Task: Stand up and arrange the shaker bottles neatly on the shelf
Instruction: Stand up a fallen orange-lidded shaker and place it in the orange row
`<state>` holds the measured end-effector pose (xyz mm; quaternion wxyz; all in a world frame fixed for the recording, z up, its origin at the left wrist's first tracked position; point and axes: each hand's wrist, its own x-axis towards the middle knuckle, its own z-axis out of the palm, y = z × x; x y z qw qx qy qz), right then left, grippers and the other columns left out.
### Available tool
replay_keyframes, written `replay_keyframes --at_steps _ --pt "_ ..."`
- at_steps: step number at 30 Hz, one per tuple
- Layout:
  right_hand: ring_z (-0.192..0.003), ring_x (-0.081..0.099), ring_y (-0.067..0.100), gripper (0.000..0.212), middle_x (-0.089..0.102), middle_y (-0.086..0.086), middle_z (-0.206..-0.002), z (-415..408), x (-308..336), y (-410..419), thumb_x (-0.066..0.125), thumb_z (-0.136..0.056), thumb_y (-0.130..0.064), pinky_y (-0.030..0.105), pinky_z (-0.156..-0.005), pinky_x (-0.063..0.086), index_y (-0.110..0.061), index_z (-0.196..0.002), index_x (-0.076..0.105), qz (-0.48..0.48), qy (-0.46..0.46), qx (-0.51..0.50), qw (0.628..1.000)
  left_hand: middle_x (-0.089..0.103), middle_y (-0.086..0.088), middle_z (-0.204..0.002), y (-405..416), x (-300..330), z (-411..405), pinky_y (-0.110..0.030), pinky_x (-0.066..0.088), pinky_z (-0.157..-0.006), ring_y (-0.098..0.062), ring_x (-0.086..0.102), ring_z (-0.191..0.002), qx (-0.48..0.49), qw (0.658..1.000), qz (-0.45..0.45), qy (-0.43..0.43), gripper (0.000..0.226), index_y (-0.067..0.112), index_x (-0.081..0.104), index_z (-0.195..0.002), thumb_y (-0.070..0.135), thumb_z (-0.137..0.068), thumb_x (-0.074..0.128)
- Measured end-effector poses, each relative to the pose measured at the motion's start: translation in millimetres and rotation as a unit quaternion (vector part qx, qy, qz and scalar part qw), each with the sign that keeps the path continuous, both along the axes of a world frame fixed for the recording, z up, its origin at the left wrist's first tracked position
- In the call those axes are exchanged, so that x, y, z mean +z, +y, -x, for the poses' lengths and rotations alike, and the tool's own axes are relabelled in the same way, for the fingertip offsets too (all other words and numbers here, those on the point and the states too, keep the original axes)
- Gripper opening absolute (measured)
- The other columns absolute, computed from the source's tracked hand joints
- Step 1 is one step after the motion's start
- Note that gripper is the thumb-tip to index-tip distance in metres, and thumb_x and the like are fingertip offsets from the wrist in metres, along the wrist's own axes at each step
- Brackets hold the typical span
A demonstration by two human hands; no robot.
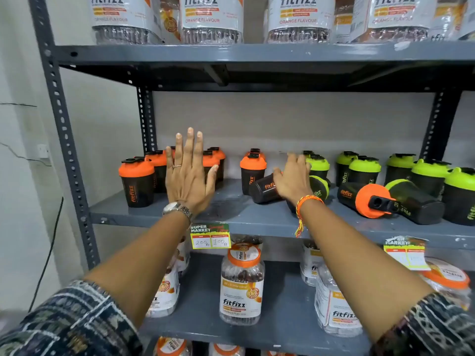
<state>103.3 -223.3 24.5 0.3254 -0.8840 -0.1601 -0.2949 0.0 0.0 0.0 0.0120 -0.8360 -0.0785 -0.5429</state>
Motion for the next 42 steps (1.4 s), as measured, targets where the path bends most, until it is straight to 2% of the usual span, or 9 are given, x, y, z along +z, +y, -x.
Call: replay_keyframes --at_steps 4,8,13,20,23,26,31,35,42 --pt "-0.132 0.04 0.049 0.053 0.045 0.03 -0.14 -8 -8 16 0.053 -0.101 -0.034 0.048 -0.112 0.031 0.005 -0.136 0.048 0.009 0.091 -0.016 0.996 0.012 -0.006 -0.171 16 -19 17 -0.047 0.0 -0.128 -0.026 0.005 -0.159 -0.008 1.0 0.019 0.021 0.075 0.016 0.015 -0.162 0.049 -0.098 0.036" --pt "-0.133 0.039 0.047 0.058 0.043 0.029 -0.142 -16 -14 25 0.051 -0.102 -0.041 0.047 -0.113 0.029 0.004 -0.138 0.046 0.023 0.098 -0.031 0.994 0.025 -0.008 -0.167 35 -52 28 -0.046 0.007 -0.129 -0.026 0.019 -0.156 -0.03 0.995 0.052 0.079 0.07 0.014 0.025 -0.16 0.048 -0.099 0.033" --pt "-0.137 0.038 0.043 0.062 0.045 0.027 -0.146 -27 -17 34 0.044 -0.104 -0.044 0.046 -0.112 0.027 0.006 -0.141 0.043 0.093 0.092 -0.046 0.99 0.045 -0.013 -0.156 56 -89 36 -0.044 0.017 -0.126 -0.033 0.037 -0.148 -0.052 0.988 0.074 0.126 0.065 0.01 0.039 -0.153 0.046 -0.099 0.034" --pt "-0.136 0.04 0.048 0.071 0.043 0.029 -0.146 -32 -14 44 0.055 -0.097 -0.051 0.047 -0.113 0.032 0.002 -0.142 0.041 0.076 0.158 -0.063 0.982 0.059 -0.012 -0.143 82 -113 32 -0.048 0.034 -0.117 -0.033 0.053 -0.133 -0.07 0.981 0.089 0.156 0.058 0.014 0.05 -0.144 0.048 -0.099 0.036" --pt "-0.133 0.041 0.048 0.08 0.039 0.026 -0.146 -28 -15 47 0.064 -0.09 -0.055 0.048 -0.112 0.036 0.0 -0.143 0.041 0.058 0.16 -0.074 0.983 0.064 -0.007 -0.135 90 -122 34 -0.044 0.036 -0.106 -0.031 0.058 -0.12 -0.077 0.983 0.048 0.157 0.054 0.017 0.057 -0.136 0.047 -0.098 0.035" --pt "-0.133 0.042 0.048 0.083 0.039 0.023 -0.145 -23 -16 48 0.071 -0.085 -0.053 0.049 -0.111 0.039 -0.002 -0.143 0.041 0.037 0.162 -0.066 0.984 0.066 -0.008 -0.132 95 -127 35 -0.041 0.034 -0.105 -0.029 0.058 -0.116 -0.084 0.986 0.024 0.146 0.051 0.017 0.059 -0.132 0.046 -0.097 0.037" --pt "-0.129 0.043 0.048 0.077 0.038 0.026 -0.144 -16 -22 50 0.067 -0.09 -0.051 0.046 -0.109 0.038 0.004 -0.14 0.044 -0.014 0.13 -0.081 0.988 0.066 -0.007 -0.132 98 -127 35 -0.041 0.035 -0.104 -0.028 0.059 -0.116 -0.088 0.985 0.014 0.151 0.051 0.016 0.059 -0.132 0.048 -0.097 0.038" --pt "-0.137 0.037 0.044 0.077 0.044 0.024 -0.145 -17 -27 54 0.051 -0.097 -0.057 0.047 -0.113 0.03 0.005 -0.142 0.043 -0.026 0.155 -0.087 0.984 0.065 -0.007 -0.133 99 -128 34 -0.041 0.034 -0.105 -0.028 0.058 -0.118 -0.088 0.984 0.019 0.152 0.052 0.017 0.06 -0.132 0.049 -0.097 0.039" --pt "-0.137 0.039 0.045 0.08 0.043 0.023 -0.148 -18 -40 59 0.062 -0.089 -0.058 0.045 -0.108 0.037 0.0 -0.143 0.046 -0.135 0.187 -0.083 0.969 0.065 -0.007 -0.132 101 -134 29 -0.04 0.034 -0.106 -0.027 0.058 -0.118 -0.093 0.987 0.013 0.126 0.048 0.017 0.058 -0.131 0.047 -0.097 0.042"
